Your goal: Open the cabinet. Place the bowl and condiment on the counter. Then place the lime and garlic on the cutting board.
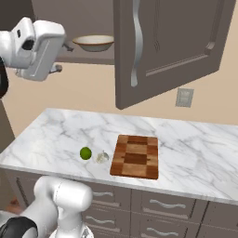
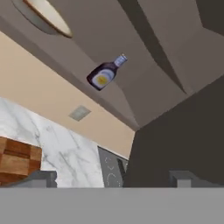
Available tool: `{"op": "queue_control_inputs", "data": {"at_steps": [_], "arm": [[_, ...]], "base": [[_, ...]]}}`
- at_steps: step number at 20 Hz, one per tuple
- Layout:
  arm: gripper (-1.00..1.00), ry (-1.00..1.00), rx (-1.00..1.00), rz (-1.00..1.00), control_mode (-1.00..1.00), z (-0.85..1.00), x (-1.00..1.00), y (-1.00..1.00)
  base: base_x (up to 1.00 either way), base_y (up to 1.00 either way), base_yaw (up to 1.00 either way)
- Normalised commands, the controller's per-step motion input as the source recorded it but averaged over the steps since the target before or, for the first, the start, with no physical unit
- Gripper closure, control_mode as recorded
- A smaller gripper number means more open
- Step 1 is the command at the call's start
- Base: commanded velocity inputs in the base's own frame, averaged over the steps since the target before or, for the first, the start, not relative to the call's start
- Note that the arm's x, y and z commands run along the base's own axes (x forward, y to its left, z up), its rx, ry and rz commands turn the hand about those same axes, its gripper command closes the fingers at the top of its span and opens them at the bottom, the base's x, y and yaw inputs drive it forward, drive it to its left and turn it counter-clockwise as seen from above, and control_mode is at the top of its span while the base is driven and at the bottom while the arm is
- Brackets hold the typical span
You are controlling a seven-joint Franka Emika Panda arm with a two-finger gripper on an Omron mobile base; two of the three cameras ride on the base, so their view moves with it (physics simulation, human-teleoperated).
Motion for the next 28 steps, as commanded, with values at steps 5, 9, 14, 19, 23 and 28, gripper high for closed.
{"op": "queue_control_inputs", "data": {"at_steps": [5, 9, 14, 19, 23, 28], "arm": [[-1.00, 0.33, -0.20, -0.31, -1.00, 0.00, 0.56, -0.23], [-1.00, 0.21, -0.21, -0.43, -1.00, -0.06, 0.61, -0.13], [-1.00, 0.12, -0.18, -0.42, -1.00, -0.07, 0.65, -0.04], [-1.00, 0.10, -0.06, -0.39, -1.00, 0.00, 0.23, -0.32], [-1.00, 0.12, -0.01, -0.28, -1.00, 0.00, 0.19, -0.44], [-1.00, 0.01, 0.00, -0.10, -1.00, 0.00, 0.17, -0.60]], "base": [[0.00, 0.00, 0.00], [0.00, 0.00, 0.00], [0.00, 0.00, 0.00], [0.00, 0.00, 0.00], [0.00, 0.00, 0.00], [0.00, 0.00, 0.00]]}}
